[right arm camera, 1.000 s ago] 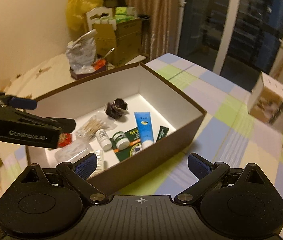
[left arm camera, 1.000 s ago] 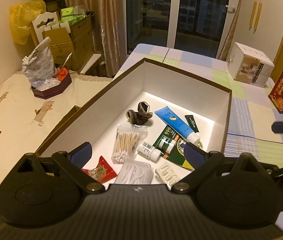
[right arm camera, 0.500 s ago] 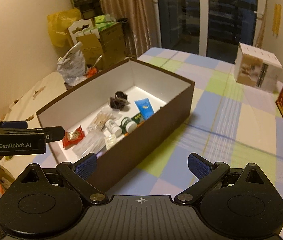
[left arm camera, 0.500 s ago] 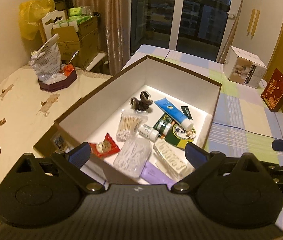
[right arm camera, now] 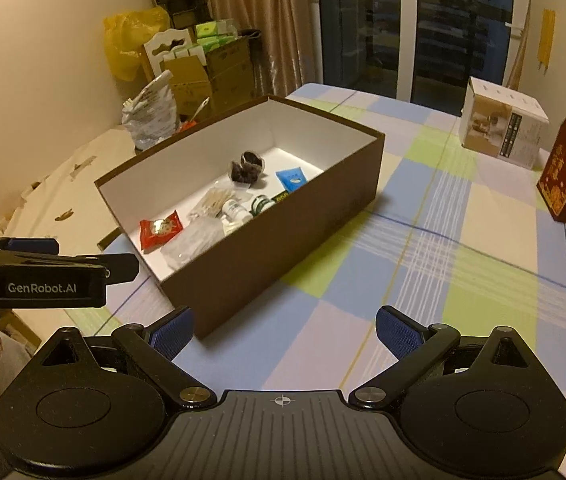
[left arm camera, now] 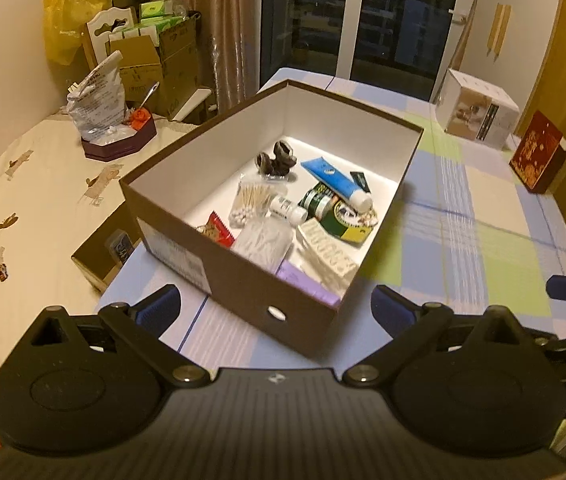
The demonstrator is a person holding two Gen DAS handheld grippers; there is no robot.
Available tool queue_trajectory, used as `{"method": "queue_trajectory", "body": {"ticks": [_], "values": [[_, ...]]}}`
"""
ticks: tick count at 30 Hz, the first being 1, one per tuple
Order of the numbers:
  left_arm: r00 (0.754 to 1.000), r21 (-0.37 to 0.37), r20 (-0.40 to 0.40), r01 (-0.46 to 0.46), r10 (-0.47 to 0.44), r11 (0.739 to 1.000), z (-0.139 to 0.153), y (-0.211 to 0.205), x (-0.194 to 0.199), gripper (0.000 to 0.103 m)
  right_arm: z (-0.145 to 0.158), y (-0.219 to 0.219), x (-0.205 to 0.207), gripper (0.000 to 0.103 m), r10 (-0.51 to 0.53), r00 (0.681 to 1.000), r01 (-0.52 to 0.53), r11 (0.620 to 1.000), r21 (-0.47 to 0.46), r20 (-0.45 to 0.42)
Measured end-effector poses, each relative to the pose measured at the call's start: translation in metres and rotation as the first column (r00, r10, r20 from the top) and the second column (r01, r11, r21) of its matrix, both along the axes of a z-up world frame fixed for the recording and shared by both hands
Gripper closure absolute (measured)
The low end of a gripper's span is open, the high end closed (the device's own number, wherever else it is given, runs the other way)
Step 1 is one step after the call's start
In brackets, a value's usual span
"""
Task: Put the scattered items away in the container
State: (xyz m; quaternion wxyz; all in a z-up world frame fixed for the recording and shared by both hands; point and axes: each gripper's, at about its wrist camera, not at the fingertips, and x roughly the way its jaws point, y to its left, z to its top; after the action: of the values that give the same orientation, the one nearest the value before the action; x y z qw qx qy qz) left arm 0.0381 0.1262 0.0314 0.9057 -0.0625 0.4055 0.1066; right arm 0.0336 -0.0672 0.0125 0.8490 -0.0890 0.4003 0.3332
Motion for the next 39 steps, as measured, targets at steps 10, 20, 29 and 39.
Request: {"method": "queue_trajectory", "body": {"ticks": [10, 20, 29, 39], "values": [[0.999, 0.005, -0.045, -0.004, 0.004, 1.000, -0.021, -0.014, -0.010, 0.001, -0.016, -0.031, -0.009, 0.001, -0.051, 0.998, 0.051, 0.999, 0.011, -0.031], [0.996, -0.007, -0.086, 0.032, -0.032, 0.999, -0.034, -0.021, -0.008, 0.001, -0.026, -0.045, -0.005, 0.001, -0.095, 0.994, 0.097, 0.995, 0.027, -0.053], [0.991, 0.055, -0.099, 0.094, -0.088, 0.994, -0.039, -0.037, -0.008, 0.001, -0.027, -0.050, -0.002, 0.001, -0.108, 0.993, 0.110, 0.994, 0.023, -0.056], [0.991, 0.086, -0.104, 0.097, -0.088, 0.992, -0.037, -0.044, -0.007, 0.001, -0.020, -0.053, -0.004, 0.001, -0.111, 0.993, 0.110, 0.994, -0.012, -0.042]]}}
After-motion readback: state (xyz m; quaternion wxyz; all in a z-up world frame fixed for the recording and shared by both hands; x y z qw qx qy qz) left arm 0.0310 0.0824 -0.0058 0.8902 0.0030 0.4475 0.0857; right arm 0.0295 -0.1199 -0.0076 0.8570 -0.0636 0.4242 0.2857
